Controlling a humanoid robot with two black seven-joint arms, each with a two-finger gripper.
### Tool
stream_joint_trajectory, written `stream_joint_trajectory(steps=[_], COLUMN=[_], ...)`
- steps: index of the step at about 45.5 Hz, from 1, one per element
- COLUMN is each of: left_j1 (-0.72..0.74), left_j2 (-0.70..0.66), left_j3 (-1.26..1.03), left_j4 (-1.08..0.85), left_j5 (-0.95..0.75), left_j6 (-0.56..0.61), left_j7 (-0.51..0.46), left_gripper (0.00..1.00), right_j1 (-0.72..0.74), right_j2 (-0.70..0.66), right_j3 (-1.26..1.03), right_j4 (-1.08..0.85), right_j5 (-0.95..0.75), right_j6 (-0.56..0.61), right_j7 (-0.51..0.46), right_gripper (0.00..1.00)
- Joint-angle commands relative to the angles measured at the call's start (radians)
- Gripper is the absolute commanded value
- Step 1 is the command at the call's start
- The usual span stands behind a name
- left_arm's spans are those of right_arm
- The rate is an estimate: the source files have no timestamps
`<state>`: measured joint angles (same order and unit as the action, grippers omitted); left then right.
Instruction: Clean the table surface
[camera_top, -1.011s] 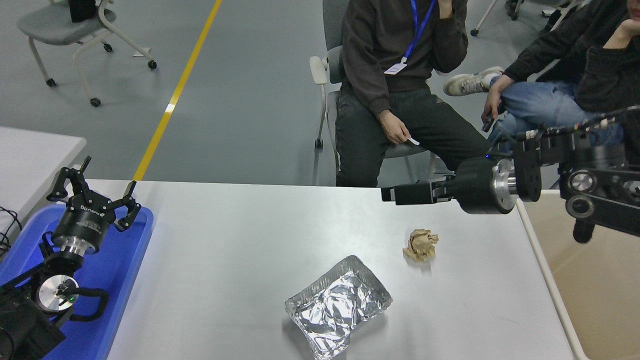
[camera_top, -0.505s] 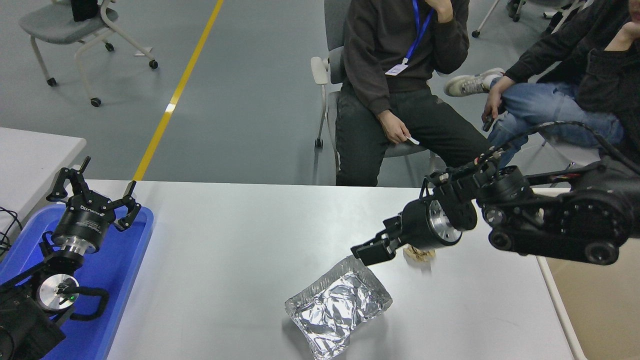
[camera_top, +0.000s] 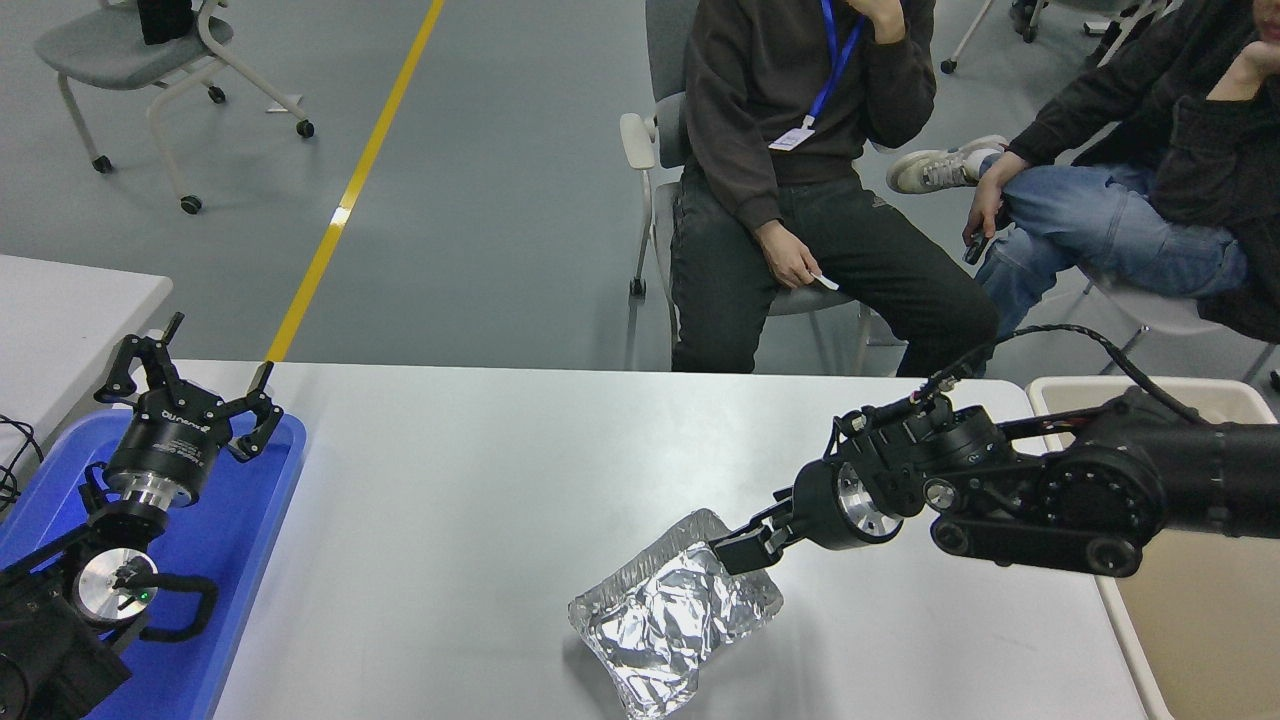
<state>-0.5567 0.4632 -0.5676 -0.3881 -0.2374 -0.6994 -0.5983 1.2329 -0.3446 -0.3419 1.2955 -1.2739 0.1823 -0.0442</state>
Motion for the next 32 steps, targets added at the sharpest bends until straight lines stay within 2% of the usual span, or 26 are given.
stream_joint_trajectory(steps=[1,10,32], left_j1=[0.001,0.001,0.0], left_j2=[0.0,0.0,0.0], left_j3=[0.0,0.0,0.0], left_j4=[0.0,0.0,0.0], left_j5=[0.0,0.0,0.0], left_j6=[0.0,0.0,0.0], left_j7=[0.0,0.0,0.0], left_gripper=[1.0,1.0,1.0], right_j1=[-0.062,-0.092,-0.119], right_j2=[0.071,0.159,0.165], right_j3=[0.0,-0.019,-0.026], right_j4=[-0.07,-0.182,-0.257], right_j5=[-0.002,-0.002,-0.002], right_j6=[-0.02,-0.029,-0.07], right_j7=[-0.005,-0.005,-0.005], right_gripper=[1.0,1.0,0.95])
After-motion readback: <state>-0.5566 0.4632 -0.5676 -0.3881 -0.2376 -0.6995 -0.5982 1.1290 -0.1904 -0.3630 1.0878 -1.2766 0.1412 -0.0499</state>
